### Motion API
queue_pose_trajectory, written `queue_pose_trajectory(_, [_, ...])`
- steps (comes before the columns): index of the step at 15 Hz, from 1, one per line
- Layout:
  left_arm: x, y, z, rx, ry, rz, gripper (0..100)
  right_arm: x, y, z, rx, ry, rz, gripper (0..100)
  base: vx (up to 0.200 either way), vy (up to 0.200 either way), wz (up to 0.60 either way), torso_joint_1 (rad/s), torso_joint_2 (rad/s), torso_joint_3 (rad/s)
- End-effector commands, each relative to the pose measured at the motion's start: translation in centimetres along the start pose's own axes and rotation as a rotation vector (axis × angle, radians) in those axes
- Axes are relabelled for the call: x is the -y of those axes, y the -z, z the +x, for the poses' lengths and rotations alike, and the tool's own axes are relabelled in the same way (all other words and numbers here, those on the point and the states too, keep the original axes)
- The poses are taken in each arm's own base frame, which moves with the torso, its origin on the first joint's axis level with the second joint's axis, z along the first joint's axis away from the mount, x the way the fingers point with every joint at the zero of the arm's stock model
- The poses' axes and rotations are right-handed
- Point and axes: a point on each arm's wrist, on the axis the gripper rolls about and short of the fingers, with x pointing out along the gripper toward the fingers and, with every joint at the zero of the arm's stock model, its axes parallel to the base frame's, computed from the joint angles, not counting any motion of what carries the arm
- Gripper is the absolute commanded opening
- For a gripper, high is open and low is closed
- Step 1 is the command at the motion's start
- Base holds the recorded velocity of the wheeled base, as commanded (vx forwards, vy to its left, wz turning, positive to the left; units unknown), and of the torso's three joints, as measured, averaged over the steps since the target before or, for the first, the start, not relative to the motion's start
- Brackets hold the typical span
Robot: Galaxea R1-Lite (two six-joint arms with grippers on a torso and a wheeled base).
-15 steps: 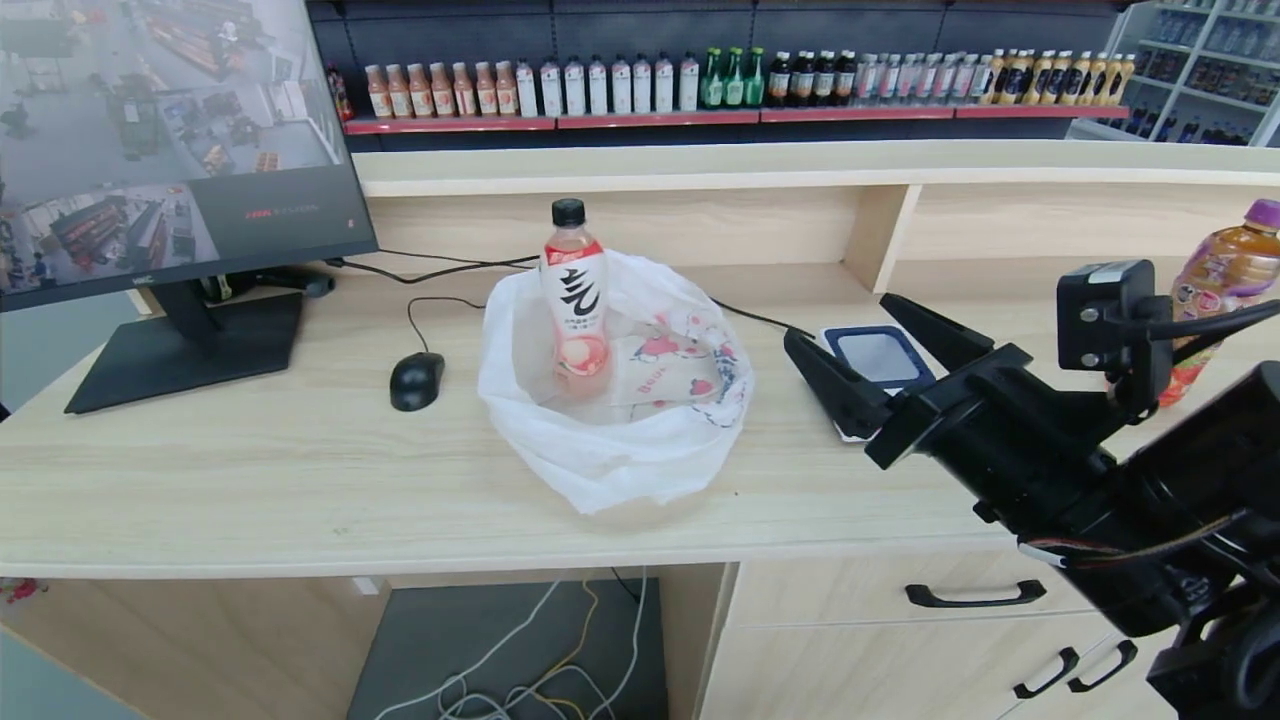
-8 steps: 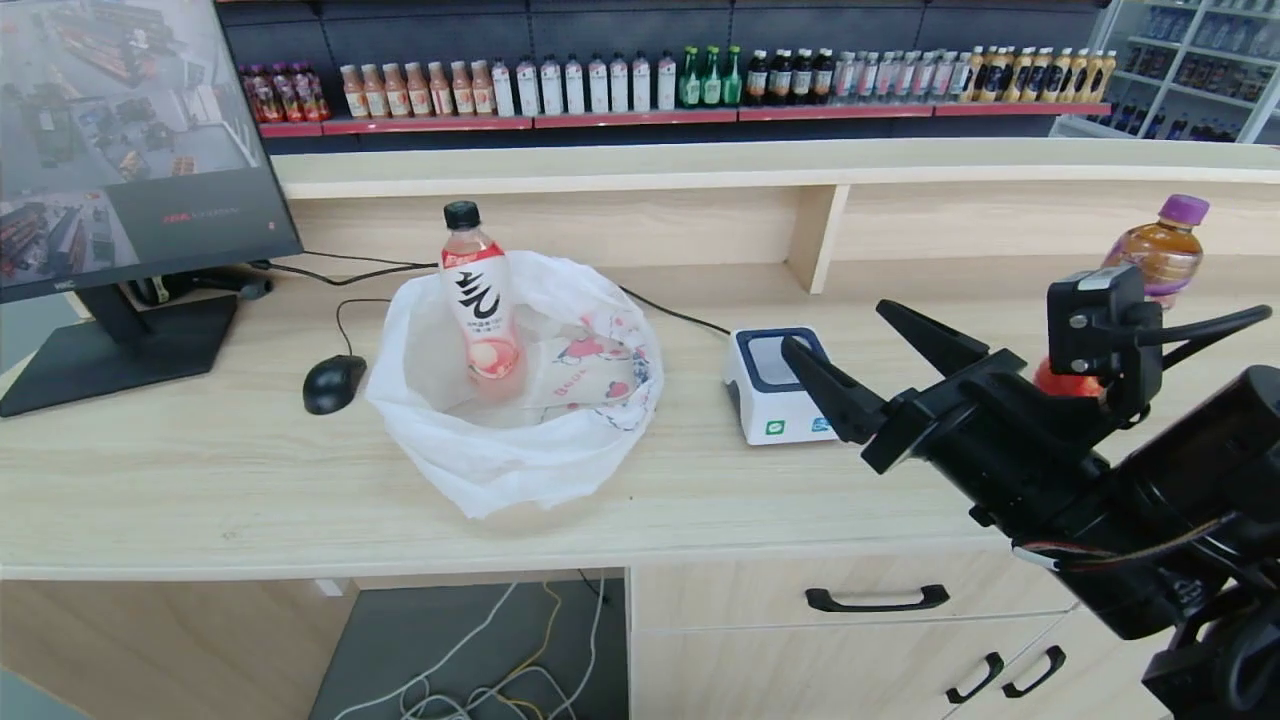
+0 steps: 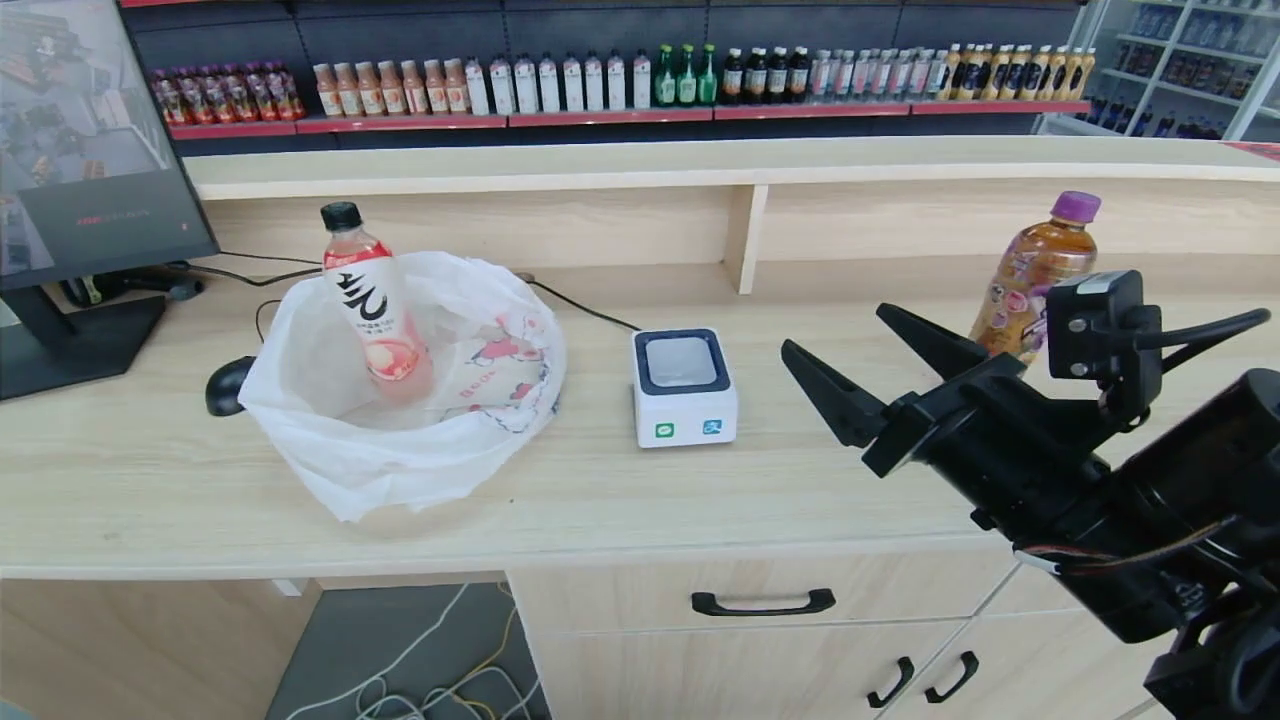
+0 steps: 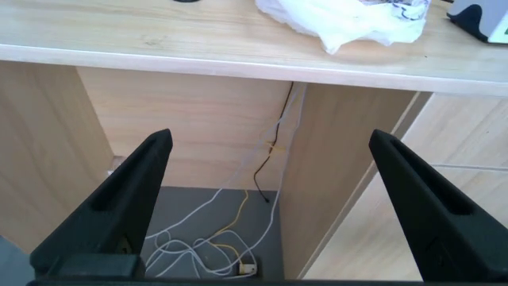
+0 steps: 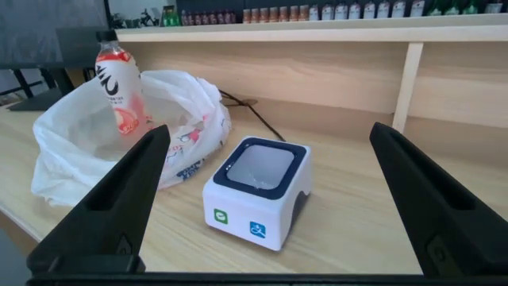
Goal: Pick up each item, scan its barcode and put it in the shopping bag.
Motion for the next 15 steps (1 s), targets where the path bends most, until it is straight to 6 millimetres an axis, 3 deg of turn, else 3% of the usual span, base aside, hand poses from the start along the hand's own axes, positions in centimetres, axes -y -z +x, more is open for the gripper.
queue_pose_trajectory(1, [0.00,0.00,0.00,0.000,-0.001,0.000,100,0.00,-0.08,-0.09,0.002,0.001,0.000,100,0.000,-0.200,0.00,0.002,0.00,0.002])
queue_pose_trajectory(11, [0.00,0.00,0.00,0.000,-0.001,0.000,100,-0.03,0.00,-0.35,-0.006,-0.001,0.000,100,0.000,-0.200,0.00,0.003,0.00,0.003])
queue_pose_trajectory(15, [0.00,0.00,0.00,0.000,-0.001,0.000,100,0.00,0.30,-0.40,-0.018,0.001,0.000,100,0.000,0.000,0.00,0.000,0.00,0.000])
